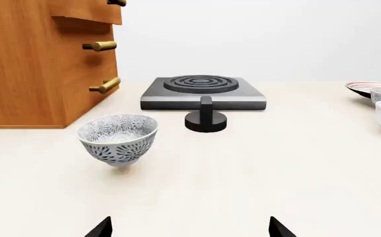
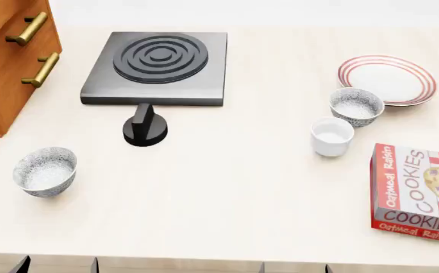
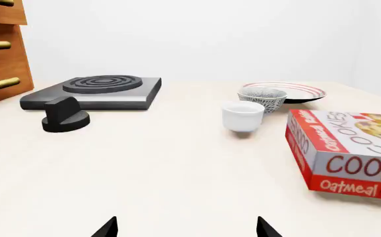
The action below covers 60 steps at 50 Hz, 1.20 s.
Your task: Pick the akita bowl between the plate and the ramekin and place it on the plate.
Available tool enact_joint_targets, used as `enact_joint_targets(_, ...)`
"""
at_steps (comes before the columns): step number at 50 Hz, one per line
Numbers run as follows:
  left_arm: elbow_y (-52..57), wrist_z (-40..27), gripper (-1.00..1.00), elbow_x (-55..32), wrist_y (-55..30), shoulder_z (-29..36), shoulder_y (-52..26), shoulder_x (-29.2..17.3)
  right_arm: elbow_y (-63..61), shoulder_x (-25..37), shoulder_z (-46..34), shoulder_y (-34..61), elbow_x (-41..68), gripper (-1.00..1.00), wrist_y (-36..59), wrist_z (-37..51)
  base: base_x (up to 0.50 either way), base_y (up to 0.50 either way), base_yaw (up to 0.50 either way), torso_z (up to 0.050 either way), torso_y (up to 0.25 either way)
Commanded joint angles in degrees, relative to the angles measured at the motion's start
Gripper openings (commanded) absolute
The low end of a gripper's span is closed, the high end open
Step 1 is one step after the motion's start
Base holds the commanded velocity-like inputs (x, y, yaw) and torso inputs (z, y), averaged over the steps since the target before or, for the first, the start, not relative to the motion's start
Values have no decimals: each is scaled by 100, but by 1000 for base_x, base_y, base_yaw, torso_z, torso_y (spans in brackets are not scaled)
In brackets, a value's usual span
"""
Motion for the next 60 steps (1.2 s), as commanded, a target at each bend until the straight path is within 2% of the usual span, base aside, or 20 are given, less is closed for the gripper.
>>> enact_joint_targets(1,-50,-119,100,-73,20,103,-17,-91,33,81,-115,11,78,100,25,142,0,0,0,0,0)
enact_joint_targets(22,-69,-457,100,-338,13,419,-34,-361,66,356,-445,40,367,100,31,477,0,0,0,0,0)
enact_joint_targets(29,304,-475,100,-793,-505,298,-68,-400,57,409,-512,34,385,100,27,569,0,0,0,0,0)
enact_joint_targets(34,575,-495,100,-1206,-986,163,-168,-428,-11,454,-598,13,365,100,66,607,0,0,0,0,0)
enact_joint_targets(38,681,-678,100,-1699,-1703,-140,-501,-431,-39,486,-654,20,318,100,94,667,0,0,0,0,0)
enact_joint_targets(42,707,-824,100,-1978,-2076,-342,-746,-472,-115,523,-706,6,245,100,145,759,0,0,0,0,0)
enact_joint_targets(49,639,-1024,100,-2359,-2474,-649,-1062,-569,-118,560,-742,2,293,100,129,830,0,0,0,0,0)
enact_joint_targets(60,75,-1293,100,-2659,-2617,-1152,-1671,-748,-309,636,-845,-74,374,100,188,874,0,0,0,0,0)
